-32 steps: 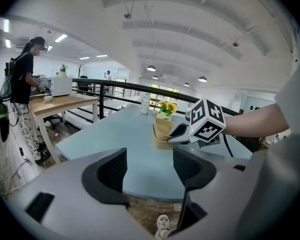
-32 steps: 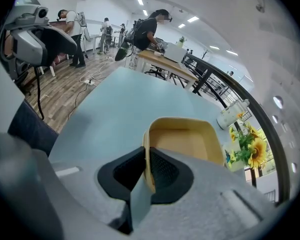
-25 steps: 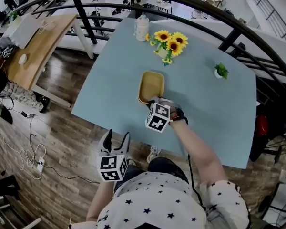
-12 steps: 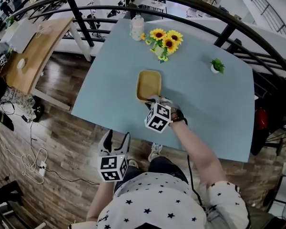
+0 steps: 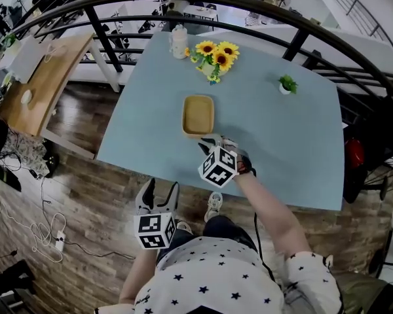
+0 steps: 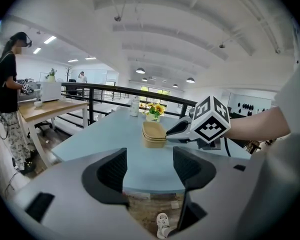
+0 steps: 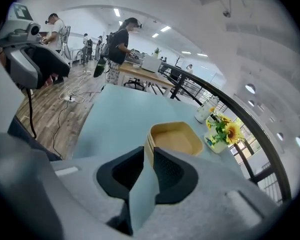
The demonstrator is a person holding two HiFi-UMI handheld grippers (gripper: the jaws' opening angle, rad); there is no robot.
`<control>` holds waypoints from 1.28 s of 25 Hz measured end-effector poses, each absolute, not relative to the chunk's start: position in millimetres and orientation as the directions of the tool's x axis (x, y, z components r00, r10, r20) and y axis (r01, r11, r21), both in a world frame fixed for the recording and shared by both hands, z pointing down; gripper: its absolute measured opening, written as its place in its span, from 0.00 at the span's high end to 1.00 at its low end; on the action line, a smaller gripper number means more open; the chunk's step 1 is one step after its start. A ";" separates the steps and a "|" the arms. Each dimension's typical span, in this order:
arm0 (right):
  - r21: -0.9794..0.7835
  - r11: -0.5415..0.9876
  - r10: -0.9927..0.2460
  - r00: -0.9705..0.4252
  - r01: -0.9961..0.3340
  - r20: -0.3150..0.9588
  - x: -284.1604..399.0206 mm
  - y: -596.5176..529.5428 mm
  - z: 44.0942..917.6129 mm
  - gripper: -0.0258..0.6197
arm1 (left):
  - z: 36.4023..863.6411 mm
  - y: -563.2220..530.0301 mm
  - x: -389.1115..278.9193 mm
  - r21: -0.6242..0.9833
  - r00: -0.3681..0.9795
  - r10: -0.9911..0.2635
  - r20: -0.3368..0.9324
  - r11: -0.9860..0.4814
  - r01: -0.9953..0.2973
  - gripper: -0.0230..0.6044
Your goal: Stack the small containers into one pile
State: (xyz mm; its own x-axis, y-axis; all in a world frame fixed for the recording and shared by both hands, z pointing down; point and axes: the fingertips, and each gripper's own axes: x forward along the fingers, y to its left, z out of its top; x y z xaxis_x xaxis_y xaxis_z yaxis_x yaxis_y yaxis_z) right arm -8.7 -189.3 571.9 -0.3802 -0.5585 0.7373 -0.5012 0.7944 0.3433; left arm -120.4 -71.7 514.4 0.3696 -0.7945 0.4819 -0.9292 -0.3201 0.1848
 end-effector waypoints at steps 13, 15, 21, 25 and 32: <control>0.161 0.668 -0.645 -0.457 -0.726 0.613 -5.5 -121.2 525.8 0.92 | 501.0 -46.1 -125.0 0.166 0.397 -0.807 0.437 -0.362 -0.917 0.52; 0.140 0.650 -0.657 -0.460 -0.747 0.597 -5.7 -108.2 519.6 0.93 | 497.3 -41.0 -127.0 0.164 0.398 -0.810 0.430 -0.364 -0.917 0.53; 0.062 0.577 -0.708 -0.461 -0.814 0.534 -7.7 -69.9 507.0 0.95 | 494.5 -24.3 -136.6 0.148 0.390 -0.823 0.412 -0.362 -0.920 0.60; 0.034 0.545 -0.738 -0.459 -0.838 0.495 -12.5 -45.3 499.5 0.95 | 493.5 -13.3 -145.8 0.143 0.378 -0.830 0.410 -0.350 -0.926 0.67; -0.026 0.508 -0.769 -0.467 -0.861 0.438 -25.3 -11.1 489.0 0.95 | 488.0 -2.7 -158.3 0.142 0.362 -0.847 0.389 -0.333 -0.932 0.82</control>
State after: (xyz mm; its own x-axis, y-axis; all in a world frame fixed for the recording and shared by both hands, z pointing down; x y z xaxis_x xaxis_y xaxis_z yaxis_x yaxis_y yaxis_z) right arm -25.3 -11.1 489.0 -0.4666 -0.7686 0.4377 -0.8611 0.5078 -0.0262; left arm -158.3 -2.7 488.0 0.3617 -0.8471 0.3893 -0.9322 -0.3330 0.1416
